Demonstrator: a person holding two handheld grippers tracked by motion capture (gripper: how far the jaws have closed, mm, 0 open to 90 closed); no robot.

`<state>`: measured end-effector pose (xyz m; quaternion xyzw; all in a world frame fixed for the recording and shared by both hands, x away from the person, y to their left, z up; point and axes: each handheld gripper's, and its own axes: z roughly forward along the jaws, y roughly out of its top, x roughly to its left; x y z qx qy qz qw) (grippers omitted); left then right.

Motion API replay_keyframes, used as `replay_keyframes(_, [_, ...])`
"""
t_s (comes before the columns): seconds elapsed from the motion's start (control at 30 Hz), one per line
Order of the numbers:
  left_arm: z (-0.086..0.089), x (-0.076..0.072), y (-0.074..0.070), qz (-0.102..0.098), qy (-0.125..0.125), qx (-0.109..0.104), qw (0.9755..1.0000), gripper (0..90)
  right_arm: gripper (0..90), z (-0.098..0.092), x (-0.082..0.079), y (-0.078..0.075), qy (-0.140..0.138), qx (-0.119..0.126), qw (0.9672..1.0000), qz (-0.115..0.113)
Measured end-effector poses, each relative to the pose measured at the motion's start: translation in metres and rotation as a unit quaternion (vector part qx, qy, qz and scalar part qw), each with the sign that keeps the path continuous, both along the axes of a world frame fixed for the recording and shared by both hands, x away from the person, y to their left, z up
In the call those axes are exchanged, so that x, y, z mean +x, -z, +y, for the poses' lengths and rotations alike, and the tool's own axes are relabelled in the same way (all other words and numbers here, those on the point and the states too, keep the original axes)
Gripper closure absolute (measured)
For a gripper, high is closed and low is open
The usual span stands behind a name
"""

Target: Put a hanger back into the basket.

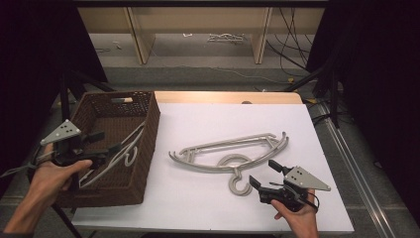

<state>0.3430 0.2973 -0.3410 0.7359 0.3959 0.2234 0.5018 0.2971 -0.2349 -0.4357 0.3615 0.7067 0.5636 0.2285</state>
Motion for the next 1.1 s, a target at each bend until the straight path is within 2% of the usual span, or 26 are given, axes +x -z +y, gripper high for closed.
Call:
replay_keyframes(0.03, [0.0, 0.0, 0.0, 0.0, 0.0, 0.0, 1.0, 23.1, 16.2, 0.0, 0.0, 0.0, 0.0, 0.0, 1.0, 0.0])
replay_keyframes(0.07, [-0.008, -0.002, -0.001, -0.003, 0.0, -0.006, 1.0, 23.1, 16.2, 0.0, 0.0, 0.0, 0.0, -0.001, 1.0, 0.001])
replay_keyframes(0.1, [-0.017, -0.004, -0.003, -0.013, 0.016, -0.006, 0.9998, 21.8, 16.2, -0.001, 0.0, -0.001, 0.001, 0.0, 1.0, 0.001])
replay_keyframes(0.13, [-0.023, -0.006, -0.003, -0.012, 0.017, -0.013, 0.9997, 21.9, 16.2, 0.0, 0.0, -0.001, 0.003, 0.002, 1.0, 0.0])
replay_keyframes(0.17, [-0.028, -0.005, -0.003, -0.021, 0.029, -0.013, 0.9993, 21.7, 16.2, -0.001, -0.001, -0.001, 0.001, -0.001, 1.0, 0.003])
replay_keyframes(0.2, [-0.028, -0.005, -0.003, -0.021, 0.029, -0.013, 0.9993, 21.2, 16.2, -0.001, -0.001, -0.001, 0.001, -0.001, 1.0, 0.003])
replay_keyframes(0.23, [-0.034, -0.007, -0.005, -0.021, 0.04, -0.013, 0.9989, 21.2, 16.2, -0.001, -0.001, 0.0, 0.001, -0.002, 1.0, 0.0])
replay_keyframes(0.27, [-0.039, -0.007, -0.004, -0.027, 0.038, -0.026, 0.9986, 19.4, 16.2, -0.001, -0.001, -0.001, 0.002, -0.002, 1.0, 0.004])
replay_keyframes(0.37, [-0.051, -0.009, -0.005, -0.035, 0.045, -0.048, 0.9972, 18.3, 16.2, -0.001, -0.001, -0.001, 0.003, -0.002, 1.0, 0.0])
replay_keyframes(0.43, [-0.06, -0.011, -0.005, -0.035, 0.046, -0.058, 0.9967, 16.8, 16.2, -0.001, -0.001, -0.001, 0.002, -0.003, 1.0, 0.002])
replay_keyframes(0.5, [-0.069, -0.013, -0.005, -0.041, 0.053, -0.069, 0.9954, 16.5, 16.2, 0.0, -0.001, -0.001, 0.003, 0.002, 1.0, 0.0])
replay_keyframes(0.57, [-0.078, -0.014, -0.005, -0.046, 0.059, -0.076, 0.9943, 16.5, 16.2, -0.001, -0.001, -0.001, 0.003, -0.003, 1.0, -0.001])
replay_keyframes(0.7, [-0.096, -0.017, -0.001, -0.053, 0.074, -0.073, 0.9932, 15.9, 16.2, -0.001, -0.002, -0.002, 0.003, -0.003, 1.0, 0.003])
replay_keyframes(0.87, [-0.118, -0.019, 0.008, -0.049, 0.092, -0.072, 0.9919, 15.9, 16.1, -0.002, -0.001, -0.001, 0.005, 0.002, 1.0, -0.002])
replay_keyframes(0.97, [-0.13, -0.02, 0.018, -0.051, 0.099, -0.08, 0.9906, 15.9, 16.1, -0.002, -0.001, 0.0, 0.0, 0.006, 1.0, 0.001])
replay_keyframes(1.0, [-0.132, -0.021, 0.021, -0.055, 0.098, -0.074, 0.9909, 15.9, 16.1, -0.002, 0.0, 0.0, -0.004, 0.004, 1.0, -0.008])
replay_keyframes(1.1, [-0.14, -0.022, 0.033, -0.054, 0.098, -0.078, 0.9907, 15.9, 16.1, -0.001, -0.001, -0.001, -0.005, 0.002, 1.0, -0.006])
